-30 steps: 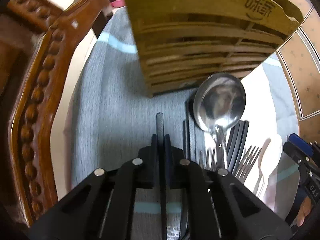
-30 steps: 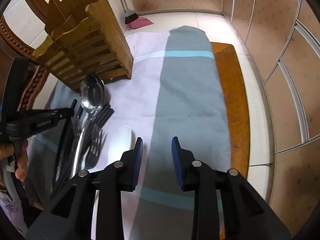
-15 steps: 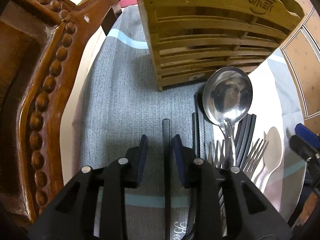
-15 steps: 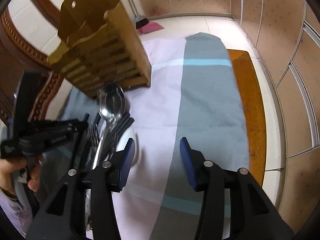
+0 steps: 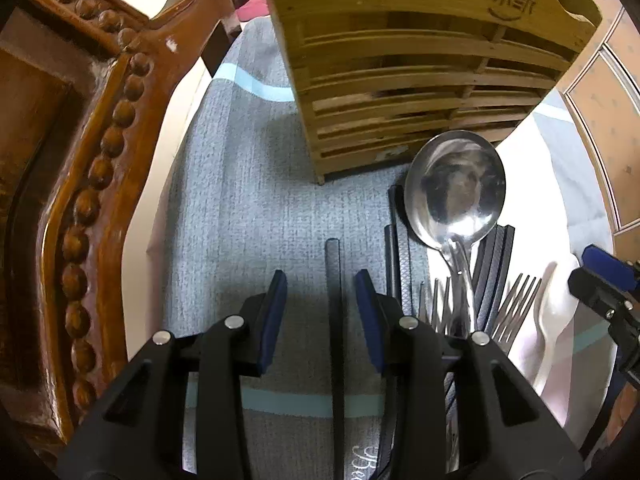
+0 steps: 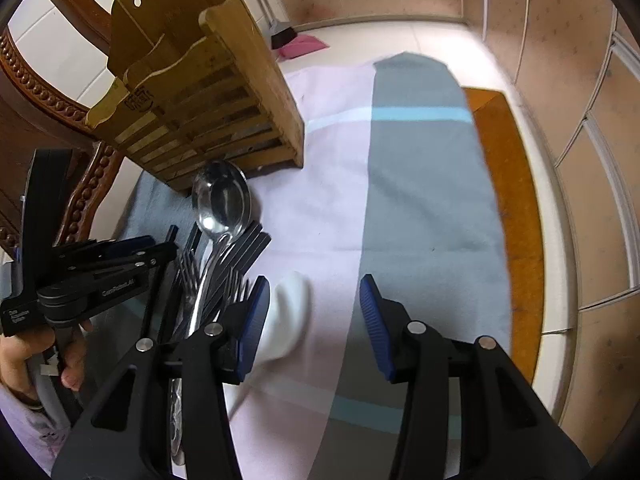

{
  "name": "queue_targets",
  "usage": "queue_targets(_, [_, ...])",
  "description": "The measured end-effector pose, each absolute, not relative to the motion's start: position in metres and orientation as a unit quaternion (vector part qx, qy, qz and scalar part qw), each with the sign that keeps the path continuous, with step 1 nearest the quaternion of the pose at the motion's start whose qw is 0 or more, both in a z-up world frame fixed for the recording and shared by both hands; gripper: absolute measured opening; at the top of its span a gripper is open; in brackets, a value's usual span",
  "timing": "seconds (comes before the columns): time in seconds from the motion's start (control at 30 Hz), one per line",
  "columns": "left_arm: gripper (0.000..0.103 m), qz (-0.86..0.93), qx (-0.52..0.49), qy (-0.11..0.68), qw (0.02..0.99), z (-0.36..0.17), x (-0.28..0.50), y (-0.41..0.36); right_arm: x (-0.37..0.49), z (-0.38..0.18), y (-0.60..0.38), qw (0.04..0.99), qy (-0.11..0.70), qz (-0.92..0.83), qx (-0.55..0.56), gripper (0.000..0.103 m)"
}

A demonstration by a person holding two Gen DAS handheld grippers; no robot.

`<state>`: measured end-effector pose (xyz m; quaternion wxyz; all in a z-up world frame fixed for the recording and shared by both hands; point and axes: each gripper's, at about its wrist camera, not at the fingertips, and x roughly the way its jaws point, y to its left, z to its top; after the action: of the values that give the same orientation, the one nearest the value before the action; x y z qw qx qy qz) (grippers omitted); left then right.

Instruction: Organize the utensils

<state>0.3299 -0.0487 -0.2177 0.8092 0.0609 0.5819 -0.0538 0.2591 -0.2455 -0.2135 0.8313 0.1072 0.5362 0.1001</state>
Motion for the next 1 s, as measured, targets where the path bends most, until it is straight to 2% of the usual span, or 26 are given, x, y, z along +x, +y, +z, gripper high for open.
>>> queue_targets(0.07, [0.032,-0.057,0.058,0.581,0.810,-0.217,0.329,-0.050,0.262,-0.220,-0.244,0.825,0.543,0.108,0.110,0.047])
queue_targets(0.13, [0.024,-0.064,0.056,0.580,0.810,-0.216,0.329,-0.053,0.264,-0.225,-0.242,0.820,0.550,0.115,0.110,0.047])
queue_targets(0.2, [0.009,-0.074,0.052,0.580,0.810,-0.214,0.328,-0.056,0.263,-0.225,-0.238,0.823,0.547,0.116,0.101,0.045])
queue_targets(0.3, [0.007,-0.073,0.056,0.577,0.811,-0.213,0.326,-0.061,0.262,-0.226,-0.235,0.818,0.553,0.123,0.098,0.016])
queue_targets(0.37, [0.007,-0.070,0.053,0.573,0.815,-0.209,0.325,-0.061,0.259,-0.227,-0.235,0.818,0.554,0.124,0.094,0.009])
queue_targets(0.63, [0.007,-0.079,0.045,0.479,0.873,-0.144,0.290,-0.069,0.240,-0.189,-0.241,0.855,0.499,0.116,0.084,0.006])
queue_targets(0.77, [0.007,-0.087,0.026,0.416,0.905,-0.108,0.267,-0.069,0.219,-0.148,-0.234,0.904,0.419,0.081,0.029,0.006])
queue_targets(1.0, [0.007,-0.084,-0.026,0.319,0.944,-0.038,0.229,-0.050,0.199,-0.101,-0.230,0.949,0.313,0.031,0.000,0.006])
